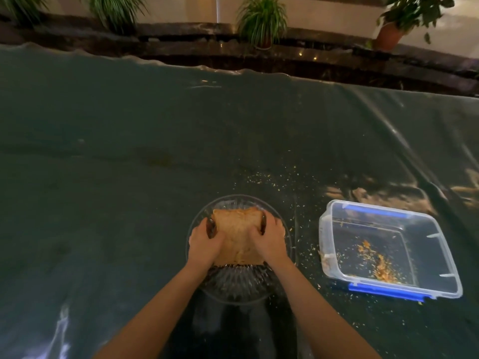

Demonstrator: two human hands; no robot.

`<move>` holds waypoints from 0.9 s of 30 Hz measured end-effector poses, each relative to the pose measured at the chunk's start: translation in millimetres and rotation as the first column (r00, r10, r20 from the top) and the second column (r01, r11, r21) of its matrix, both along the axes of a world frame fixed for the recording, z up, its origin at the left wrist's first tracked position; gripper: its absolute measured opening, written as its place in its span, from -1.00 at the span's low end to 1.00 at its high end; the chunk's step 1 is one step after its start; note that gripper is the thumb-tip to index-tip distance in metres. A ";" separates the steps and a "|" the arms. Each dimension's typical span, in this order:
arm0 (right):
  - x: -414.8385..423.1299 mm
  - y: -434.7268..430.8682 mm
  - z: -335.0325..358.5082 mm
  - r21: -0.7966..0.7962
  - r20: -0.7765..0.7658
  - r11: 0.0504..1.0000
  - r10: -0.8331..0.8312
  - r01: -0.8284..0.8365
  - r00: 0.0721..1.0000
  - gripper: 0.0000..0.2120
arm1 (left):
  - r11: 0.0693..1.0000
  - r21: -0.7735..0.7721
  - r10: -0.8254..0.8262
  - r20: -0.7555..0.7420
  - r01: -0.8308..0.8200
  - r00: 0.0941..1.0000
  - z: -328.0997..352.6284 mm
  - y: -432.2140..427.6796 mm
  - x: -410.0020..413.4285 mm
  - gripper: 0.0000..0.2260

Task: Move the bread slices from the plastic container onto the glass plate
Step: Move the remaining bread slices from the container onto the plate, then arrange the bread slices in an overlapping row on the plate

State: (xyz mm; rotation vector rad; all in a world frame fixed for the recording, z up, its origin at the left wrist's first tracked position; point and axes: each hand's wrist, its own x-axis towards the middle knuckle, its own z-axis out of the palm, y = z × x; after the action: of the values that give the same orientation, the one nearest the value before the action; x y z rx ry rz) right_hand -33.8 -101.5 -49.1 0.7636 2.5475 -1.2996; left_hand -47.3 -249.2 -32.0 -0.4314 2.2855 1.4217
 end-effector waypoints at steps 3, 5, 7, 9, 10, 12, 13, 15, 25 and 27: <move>1.8 1.8 -4.9 -0.102 -0.014 0.995 0.012 -0.014 1.000 -0.54 | 0.983 0.182 0.016 0.103 -0.034 0.995 3.8 -1.7 2.0 -0.74; 2.2 -1.9 -7.9 -0.131 -0.031 0.991 0.014 -0.018 0.999 -0.65 | 0.977 0.211 -0.001 0.119 -0.025 0.993 4.6 2.7 2.1 -0.67; 3.6 -7.7 -11.1 -0.136 -0.053 0.991 -0.006 -0.001 0.999 -0.61 | 0.983 0.185 -0.008 0.092 -0.009 0.996 3.6 7.5 2.7 -0.64; 5.4 -11.2 -12.2 -0.116 -0.096 0.993 -0.039 0.027 0.995 -0.56 | 0.990 0.143 -0.005 0.063 -0.004 0.998 2.2 10.4 4.0 -0.54; 4.8 -11.5 -12.1 -0.118 -0.112 0.992 -0.050 0.037 0.992 -0.54 | 0.991 0.132 -0.001 0.050 -0.006 0.999 1.4 10.9 4.3 -0.50; 0.1 -9.9 -10.8 -0.136 -0.120 0.989 -0.072 0.056 0.990 -0.52 | 0.995 0.101 0.005 0.021 -0.007 1.000 0.0 11.8 2.4 -0.45; -3.9 -8.5 -10.6 -0.142 -0.127 0.988 -0.079 0.061 0.989 -0.51 | 0.996 0.084 0.007 0.013 -0.008 1.000 -0.4 12.9 -0.1 -0.45; -13.6 -6.0 -10.4 -0.129 -0.142 0.990 -0.076 0.058 0.987 -0.50 | 0.998 0.056 0.008 -0.012 -0.008 1.000 -1.8 16.6 -7.1 -0.48; -16.8 -8.4 -8.3 0.083 -0.202 0.996 0.032 -0.015 0.979 -0.58 | 0.990 -0.141 -0.026 -0.017 0.023 1.000 -2.3 25.6 -13.1 -0.47; -9.5 -10.8 -5.6 0.075 -0.218 0.997 0.003 0.013 0.976 -0.58 | 0.990 -0.141 -0.034 -0.039 0.028 0.999 -1.3 23.9 -7.3 -0.47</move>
State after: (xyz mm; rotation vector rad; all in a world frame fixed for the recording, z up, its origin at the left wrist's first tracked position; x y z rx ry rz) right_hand -43.3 -112.4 -54.8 0.6751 2.7821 -1.3643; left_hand -54.6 -225.4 -33.4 -0.4106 2.4244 1.2710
